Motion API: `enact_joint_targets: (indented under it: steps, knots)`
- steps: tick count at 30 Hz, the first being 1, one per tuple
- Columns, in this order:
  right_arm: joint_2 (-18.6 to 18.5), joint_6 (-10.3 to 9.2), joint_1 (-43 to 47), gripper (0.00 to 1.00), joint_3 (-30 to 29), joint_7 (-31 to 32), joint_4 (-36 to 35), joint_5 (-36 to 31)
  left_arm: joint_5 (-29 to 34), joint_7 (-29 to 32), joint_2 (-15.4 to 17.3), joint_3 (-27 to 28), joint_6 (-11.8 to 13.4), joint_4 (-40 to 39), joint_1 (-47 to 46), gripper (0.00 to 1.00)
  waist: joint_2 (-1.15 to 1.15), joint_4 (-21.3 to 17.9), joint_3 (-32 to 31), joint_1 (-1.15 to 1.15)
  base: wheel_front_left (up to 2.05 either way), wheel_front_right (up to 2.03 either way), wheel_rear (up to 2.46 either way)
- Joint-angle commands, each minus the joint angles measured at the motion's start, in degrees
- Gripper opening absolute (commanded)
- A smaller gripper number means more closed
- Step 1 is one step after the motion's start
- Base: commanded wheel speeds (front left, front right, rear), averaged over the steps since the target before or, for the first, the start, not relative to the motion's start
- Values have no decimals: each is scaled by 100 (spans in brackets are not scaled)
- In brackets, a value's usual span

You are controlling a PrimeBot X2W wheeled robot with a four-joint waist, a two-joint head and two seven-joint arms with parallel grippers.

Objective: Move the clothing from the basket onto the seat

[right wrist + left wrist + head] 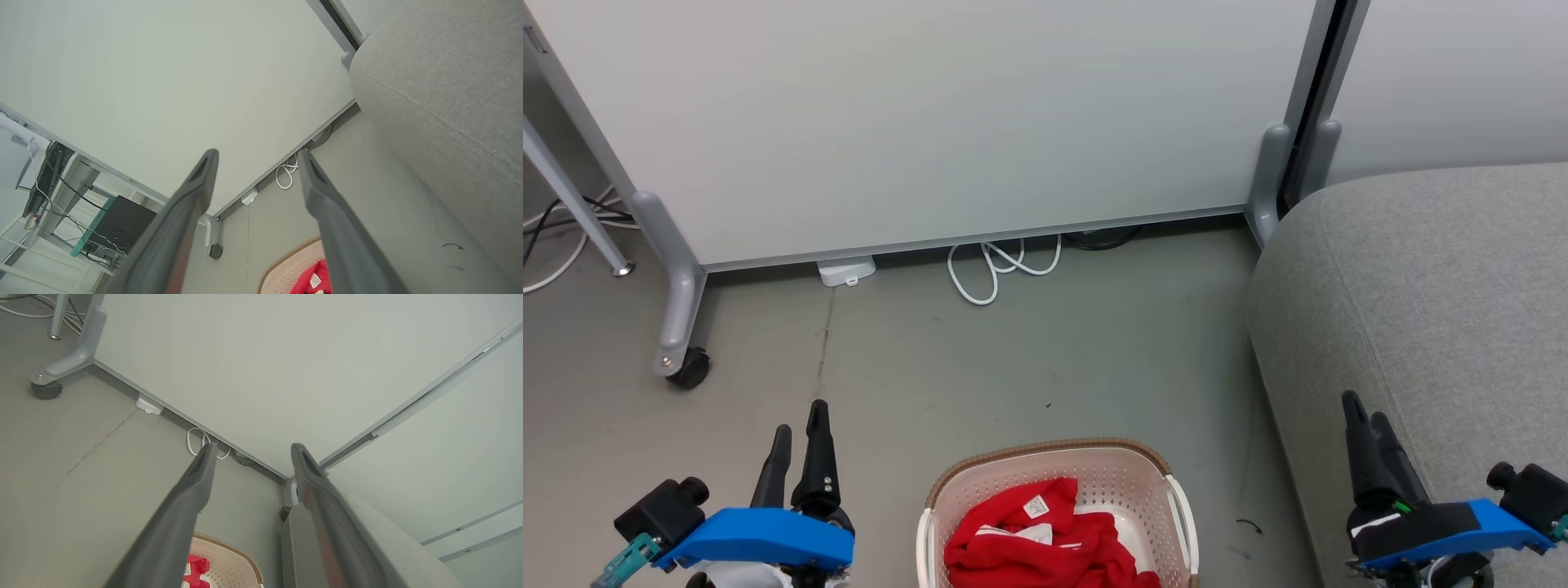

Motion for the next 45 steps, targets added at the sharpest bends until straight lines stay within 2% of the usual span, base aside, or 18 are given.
enact_joint_targets:
  steps: [1, 32, 45]
  knots:
    - [-41, 13, -59, 100, 22, -71, -97, -261, 269, -76, 46, -46, 8, -70, -149, 100, 0, 2, -1, 0, 0, 0, 0]
    - [-57, 16, -44, 100, 148, -557, -107, -2512, 2203, -563, -8, -289, 75, 31, -140, 100, 0, -6, 5, 0, 0, 0, 0]
    - [-62, 18, -19, 100, 195, -703, -11, -3238, 2699, -729, -71, -241, 82, 111, -31, 100, 0, -4, -54, 0, 0, 0, 0]
